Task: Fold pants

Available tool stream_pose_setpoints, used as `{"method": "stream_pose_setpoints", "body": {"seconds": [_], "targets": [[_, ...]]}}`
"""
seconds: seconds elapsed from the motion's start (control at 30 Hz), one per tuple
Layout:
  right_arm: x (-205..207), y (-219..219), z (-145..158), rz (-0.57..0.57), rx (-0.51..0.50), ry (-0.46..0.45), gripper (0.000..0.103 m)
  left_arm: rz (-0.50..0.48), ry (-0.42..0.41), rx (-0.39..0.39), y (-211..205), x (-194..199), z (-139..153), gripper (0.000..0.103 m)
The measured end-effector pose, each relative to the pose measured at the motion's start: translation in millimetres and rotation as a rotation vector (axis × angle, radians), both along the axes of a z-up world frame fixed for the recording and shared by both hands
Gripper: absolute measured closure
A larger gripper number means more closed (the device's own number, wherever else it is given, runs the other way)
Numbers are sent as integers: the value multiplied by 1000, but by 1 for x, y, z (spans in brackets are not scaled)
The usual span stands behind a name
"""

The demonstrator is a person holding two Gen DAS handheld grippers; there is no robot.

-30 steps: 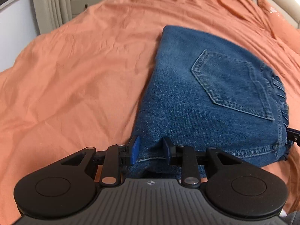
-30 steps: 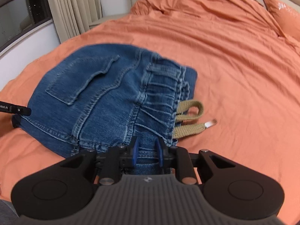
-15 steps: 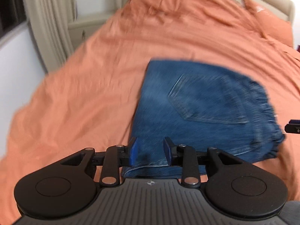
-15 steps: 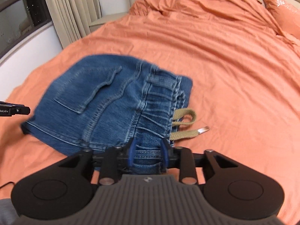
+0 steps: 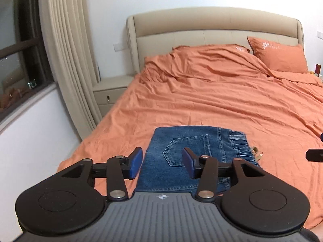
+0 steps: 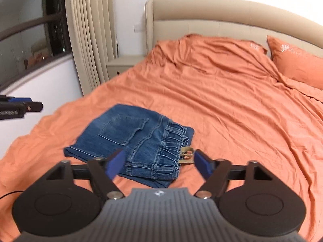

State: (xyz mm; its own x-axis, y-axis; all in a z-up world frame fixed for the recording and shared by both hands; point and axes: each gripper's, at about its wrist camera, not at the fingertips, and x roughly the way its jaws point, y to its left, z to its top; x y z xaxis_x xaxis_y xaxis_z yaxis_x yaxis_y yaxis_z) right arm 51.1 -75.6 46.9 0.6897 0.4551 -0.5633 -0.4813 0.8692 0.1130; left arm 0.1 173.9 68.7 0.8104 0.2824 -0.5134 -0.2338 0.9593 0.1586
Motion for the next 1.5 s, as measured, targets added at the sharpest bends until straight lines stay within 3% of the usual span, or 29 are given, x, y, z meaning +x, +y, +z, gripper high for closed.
{"method": "stream_pose_setpoints", "body": {"seconds": [0.13, 0.27, 0.67, 0.9, 1.5], "targets": [[-34, -8, 3, -16, 53, -6, 22, -5, -54, -40, -19, -26, -6, 19], [-55, -8, -7, -54, 104, 5, 22, 22, -62, -68, -36, -40, -20, 10], [-46, 14, -72, -164, 70, 50, 22, 24, 37, -102, -47, -32, -79, 9], [-35, 31, -99, -163, -16, 53, 22, 24, 76, -131, -43, -18, -101, 9], [-37, 30, -98, -164, -12, 15, 22, 18, 82, -135, -48, -11, -102, 9]]}}
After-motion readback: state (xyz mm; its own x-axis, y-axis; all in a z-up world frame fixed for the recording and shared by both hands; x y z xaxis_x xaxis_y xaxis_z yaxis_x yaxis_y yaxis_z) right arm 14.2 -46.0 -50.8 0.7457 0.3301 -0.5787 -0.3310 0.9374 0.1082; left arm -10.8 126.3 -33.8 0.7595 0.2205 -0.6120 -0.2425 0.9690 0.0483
